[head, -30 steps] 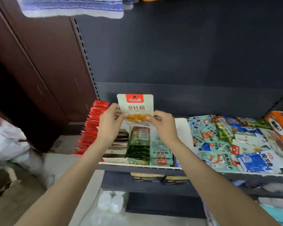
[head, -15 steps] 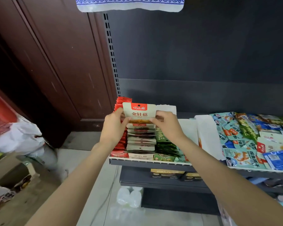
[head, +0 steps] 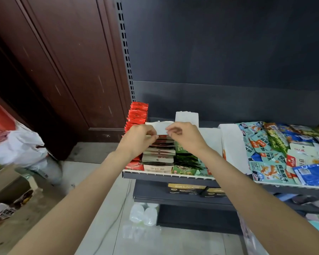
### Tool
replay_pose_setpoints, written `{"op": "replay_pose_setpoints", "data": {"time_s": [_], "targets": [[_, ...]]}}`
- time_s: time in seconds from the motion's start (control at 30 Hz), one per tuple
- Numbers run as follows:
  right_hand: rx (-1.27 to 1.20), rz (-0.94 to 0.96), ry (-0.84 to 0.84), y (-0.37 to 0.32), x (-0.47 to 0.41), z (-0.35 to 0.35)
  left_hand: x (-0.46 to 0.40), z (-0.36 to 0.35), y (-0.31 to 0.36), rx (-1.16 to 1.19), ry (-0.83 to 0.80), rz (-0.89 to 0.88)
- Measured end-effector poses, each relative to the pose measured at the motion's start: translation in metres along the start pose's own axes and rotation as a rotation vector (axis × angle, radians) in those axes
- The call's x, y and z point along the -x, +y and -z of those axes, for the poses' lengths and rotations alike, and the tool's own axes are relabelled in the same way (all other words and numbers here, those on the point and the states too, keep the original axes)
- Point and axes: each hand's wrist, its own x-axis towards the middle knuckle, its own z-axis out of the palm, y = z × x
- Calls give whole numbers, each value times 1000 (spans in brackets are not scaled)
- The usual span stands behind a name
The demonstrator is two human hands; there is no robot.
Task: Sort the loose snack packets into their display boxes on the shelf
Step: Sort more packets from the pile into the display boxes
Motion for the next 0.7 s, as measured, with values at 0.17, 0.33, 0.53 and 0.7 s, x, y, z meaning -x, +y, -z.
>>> {"op": "replay_pose_setpoints", "data": {"time_s": [0.17,0.33,0.53,0.7], "targets": [[-22,-39,28,11,8,11,-3,-11,24,-103,65,4],[-66,-84,184,47,25,57,-16,-43,87,24,33,-151],[-11,-273,408,128,58,138,-49,-127,195,16,-173,-352],[167,-506,386,230,86,202,-83,-206,273,35,-301,-236]]}}
